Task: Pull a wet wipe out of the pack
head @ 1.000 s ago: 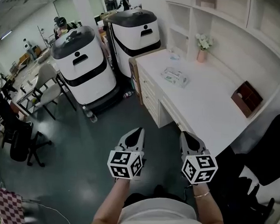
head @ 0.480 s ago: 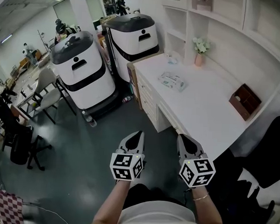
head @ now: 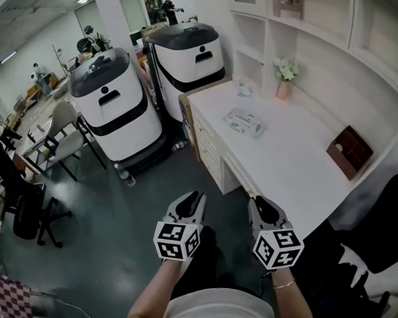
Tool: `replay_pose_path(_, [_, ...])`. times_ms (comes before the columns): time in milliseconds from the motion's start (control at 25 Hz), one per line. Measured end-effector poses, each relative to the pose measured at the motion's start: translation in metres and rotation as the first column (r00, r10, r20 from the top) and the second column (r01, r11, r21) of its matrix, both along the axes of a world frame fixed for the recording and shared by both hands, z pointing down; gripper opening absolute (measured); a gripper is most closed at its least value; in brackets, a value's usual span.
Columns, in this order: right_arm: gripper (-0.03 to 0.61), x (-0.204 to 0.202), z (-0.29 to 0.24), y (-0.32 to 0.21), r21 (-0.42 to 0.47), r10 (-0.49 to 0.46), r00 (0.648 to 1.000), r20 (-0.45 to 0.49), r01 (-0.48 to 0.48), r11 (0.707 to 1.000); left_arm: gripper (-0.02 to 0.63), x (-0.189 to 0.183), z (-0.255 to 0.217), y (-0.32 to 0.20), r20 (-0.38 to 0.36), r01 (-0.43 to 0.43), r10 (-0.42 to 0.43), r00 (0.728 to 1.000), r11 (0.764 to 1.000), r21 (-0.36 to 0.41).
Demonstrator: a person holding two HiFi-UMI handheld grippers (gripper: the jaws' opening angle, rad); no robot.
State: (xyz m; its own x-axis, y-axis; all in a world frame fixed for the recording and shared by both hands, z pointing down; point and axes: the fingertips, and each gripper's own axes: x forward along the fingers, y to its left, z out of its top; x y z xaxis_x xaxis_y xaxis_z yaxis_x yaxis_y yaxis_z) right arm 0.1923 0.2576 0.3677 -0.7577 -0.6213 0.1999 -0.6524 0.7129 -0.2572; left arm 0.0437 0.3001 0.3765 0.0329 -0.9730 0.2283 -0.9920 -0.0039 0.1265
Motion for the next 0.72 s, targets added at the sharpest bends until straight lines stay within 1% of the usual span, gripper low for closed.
replay_pose_path(80, [0.067,-0.008,0.0,-0.008,-0.009,-0.009,1.0,0.004,0.009,1.0,0.077,-0.006,0.002,-0.012,-0.006,-0.008,0.008,1.0,1.0,0.0])
replay_pose_path(160, [0.077,-0.016,0.001,-0.02,-0.014,-0.01,1.0,0.006,0.01,1.0,0.089,-0.013,0.007,-0.027,-0.012,-0.016,0.016,1.0,1.0,0.0])
replay_pose_path(360, [0.08,-0.043,0.005,-0.06,-0.018,0.0,1.0,-0.01,-0.001,1.0,0.107,-0.038,0.018,-0.074,-0.026,-0.042,0.042,0.999,0.999,-0.008])
replay_pose_path(520, [0.08,-0.071,0.005,-0.101,-0.005,0.017,0.999,-0.039,-0.017,1.0,0.119,-0.064,0.022,-0.12,-0.036,-0.071,0.071,0.997,0.997,-0.012])
replay_pose_path(720, [0.08,-0.103,0.004,-0.152,-0.025,0.049,0.997,-0.061,-0.051,0.998,0.128,-0.093,0.021,-0.181,-0.034,-0.117,0.116,0.993,0.993,-0.02])
